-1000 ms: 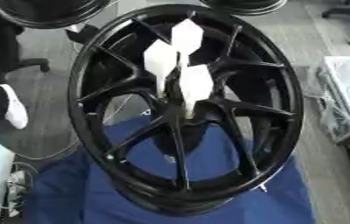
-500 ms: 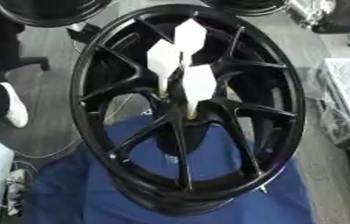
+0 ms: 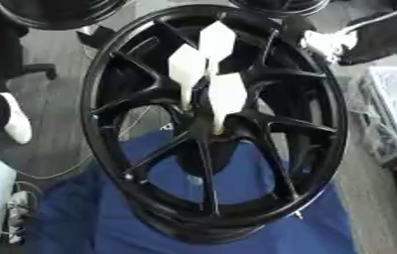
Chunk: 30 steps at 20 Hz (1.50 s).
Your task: Pull the pin out of the wheel hub.
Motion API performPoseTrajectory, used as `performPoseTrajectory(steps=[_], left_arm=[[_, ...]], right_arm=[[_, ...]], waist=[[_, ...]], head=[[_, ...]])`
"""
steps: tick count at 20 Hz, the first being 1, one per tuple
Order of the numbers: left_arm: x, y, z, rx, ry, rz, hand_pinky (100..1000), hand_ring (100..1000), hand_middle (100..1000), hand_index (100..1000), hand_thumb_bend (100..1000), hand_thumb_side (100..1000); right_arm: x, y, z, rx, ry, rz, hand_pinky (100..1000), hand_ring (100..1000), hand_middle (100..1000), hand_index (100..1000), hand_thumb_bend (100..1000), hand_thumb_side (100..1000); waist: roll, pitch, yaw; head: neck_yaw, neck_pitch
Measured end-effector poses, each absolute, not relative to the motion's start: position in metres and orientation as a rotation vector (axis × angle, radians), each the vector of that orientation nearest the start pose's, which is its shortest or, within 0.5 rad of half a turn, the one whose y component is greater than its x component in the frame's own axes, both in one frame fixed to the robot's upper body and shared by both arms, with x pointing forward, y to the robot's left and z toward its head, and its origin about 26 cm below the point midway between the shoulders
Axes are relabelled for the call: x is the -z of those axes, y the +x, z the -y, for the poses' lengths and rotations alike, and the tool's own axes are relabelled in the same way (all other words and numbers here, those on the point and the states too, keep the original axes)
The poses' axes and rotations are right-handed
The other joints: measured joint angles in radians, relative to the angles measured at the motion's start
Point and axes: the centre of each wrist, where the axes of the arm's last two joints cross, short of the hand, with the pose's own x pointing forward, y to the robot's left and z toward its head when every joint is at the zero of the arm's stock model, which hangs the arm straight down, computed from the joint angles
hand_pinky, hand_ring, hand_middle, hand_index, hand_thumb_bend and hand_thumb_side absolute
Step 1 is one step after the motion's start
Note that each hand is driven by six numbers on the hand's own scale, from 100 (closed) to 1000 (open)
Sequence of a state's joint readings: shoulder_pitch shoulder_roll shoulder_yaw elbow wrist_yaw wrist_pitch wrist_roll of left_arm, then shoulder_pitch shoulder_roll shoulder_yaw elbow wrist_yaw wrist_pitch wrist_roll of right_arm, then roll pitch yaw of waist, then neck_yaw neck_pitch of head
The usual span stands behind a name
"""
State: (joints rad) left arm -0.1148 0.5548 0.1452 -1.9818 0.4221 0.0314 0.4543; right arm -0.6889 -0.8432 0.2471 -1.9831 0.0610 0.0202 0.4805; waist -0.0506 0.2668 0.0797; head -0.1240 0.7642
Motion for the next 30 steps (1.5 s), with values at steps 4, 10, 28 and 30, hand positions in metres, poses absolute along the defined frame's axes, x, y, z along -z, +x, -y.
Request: performPoseTrajectory(steps=[4, 10, 28, 30], left_arm=[[-0.19, 0.275, -0.345, -0.263, 0.328, 2.085, 722, 901, 785, 754, 729, 448], [-0.19, 0.275, -0.344, -0.26, 0.327, 2.084, 722, 903, 786, 754, 727, 449], [-0.192, 0.276, -0.344, -0.254, 0.322, 2.088, 723, 905, 788, 754, 723, 449], [-0.192, 0.276, -0.344, -0.254, 0.322, 2.088, 723, 905, 788, 755, 722, 449]], right_arm=[[-0.321, 0.303, 0.241, -1.662, -0.35, 1.966, 753, 653, 664, 842, 100, 476], [-0.309, 0.305, 0.23, -1.762, -0.305, 1.872, 753, 643, 655, 833, 100, 499], [-0.29, 0.306, 0.21, -1.867, -0.322, 1.779, 792, 703, 707, 854, 160, 276], [-0.29, 0.306, 0.209, -1.862, -0.325, 1.791, 802, 718, 718, 862, 171, 274]], waist=[[0.0, 0.0, -0.002], [0.003, 0.001, -0.004], [0.0, 0.007, -0.008], [-0.002, 0.007, -0.007]], head=[[0.0, 0.0], [-0.002, 0.0], [0.004, 0.0], [0.005, 0.0]])
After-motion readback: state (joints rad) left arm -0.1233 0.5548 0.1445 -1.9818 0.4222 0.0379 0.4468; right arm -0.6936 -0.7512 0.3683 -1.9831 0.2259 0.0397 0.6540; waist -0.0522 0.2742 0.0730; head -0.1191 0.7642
